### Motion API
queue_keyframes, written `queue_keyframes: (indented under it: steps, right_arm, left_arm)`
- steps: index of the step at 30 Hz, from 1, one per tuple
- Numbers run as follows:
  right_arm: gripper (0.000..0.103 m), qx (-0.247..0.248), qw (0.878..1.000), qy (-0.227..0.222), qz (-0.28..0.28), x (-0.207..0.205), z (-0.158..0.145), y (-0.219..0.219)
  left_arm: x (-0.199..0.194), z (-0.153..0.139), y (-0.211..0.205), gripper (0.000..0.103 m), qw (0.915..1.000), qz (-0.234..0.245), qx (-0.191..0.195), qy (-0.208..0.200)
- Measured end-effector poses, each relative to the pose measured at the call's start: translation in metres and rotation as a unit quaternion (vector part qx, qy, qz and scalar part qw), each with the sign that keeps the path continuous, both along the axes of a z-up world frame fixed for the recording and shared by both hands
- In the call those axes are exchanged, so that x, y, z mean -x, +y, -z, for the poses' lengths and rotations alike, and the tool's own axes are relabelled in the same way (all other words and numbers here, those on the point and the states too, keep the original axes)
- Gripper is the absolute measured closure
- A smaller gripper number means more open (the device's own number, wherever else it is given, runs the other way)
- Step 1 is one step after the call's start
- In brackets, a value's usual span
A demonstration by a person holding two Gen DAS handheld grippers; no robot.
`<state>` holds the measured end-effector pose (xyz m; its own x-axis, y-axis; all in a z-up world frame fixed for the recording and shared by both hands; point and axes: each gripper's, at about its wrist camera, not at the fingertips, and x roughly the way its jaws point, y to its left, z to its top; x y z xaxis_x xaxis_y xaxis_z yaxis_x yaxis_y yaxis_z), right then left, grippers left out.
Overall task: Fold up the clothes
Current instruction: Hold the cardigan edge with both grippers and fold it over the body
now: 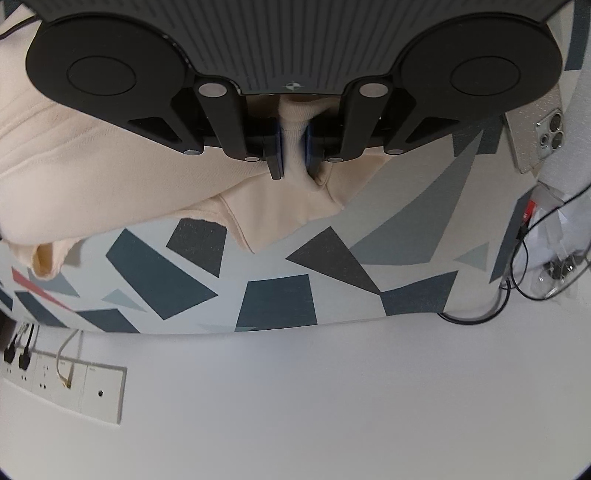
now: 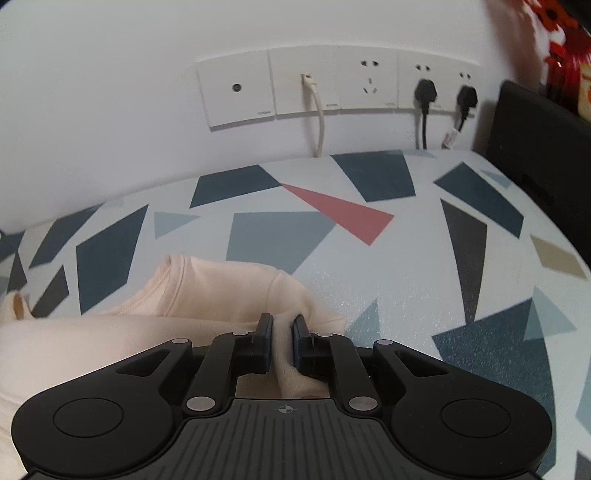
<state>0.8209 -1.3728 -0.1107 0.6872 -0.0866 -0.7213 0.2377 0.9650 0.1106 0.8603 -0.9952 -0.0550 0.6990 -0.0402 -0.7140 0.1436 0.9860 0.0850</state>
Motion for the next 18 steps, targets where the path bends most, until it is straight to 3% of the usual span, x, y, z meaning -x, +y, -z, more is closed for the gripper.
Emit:
queue_keyframes:
  steps: [11, 18]
  right_arm:
    - [0.093, 0.025, 0.999, 0.001, -0.033, 0.029, 0.0, 0.004]
    - [0.093, -0.024, 1.0, -0.009, -0.012, 0.081, 0.0, -0.005]
  left_arm:
    - [0.043, -0.002, 0.0, 0.09, 1.0, -0.005, -0.003, 0.006]
    - [0.087, -0.002, 0.006, 0.09, 0.9992, -0.02, 0.033, 0.012]
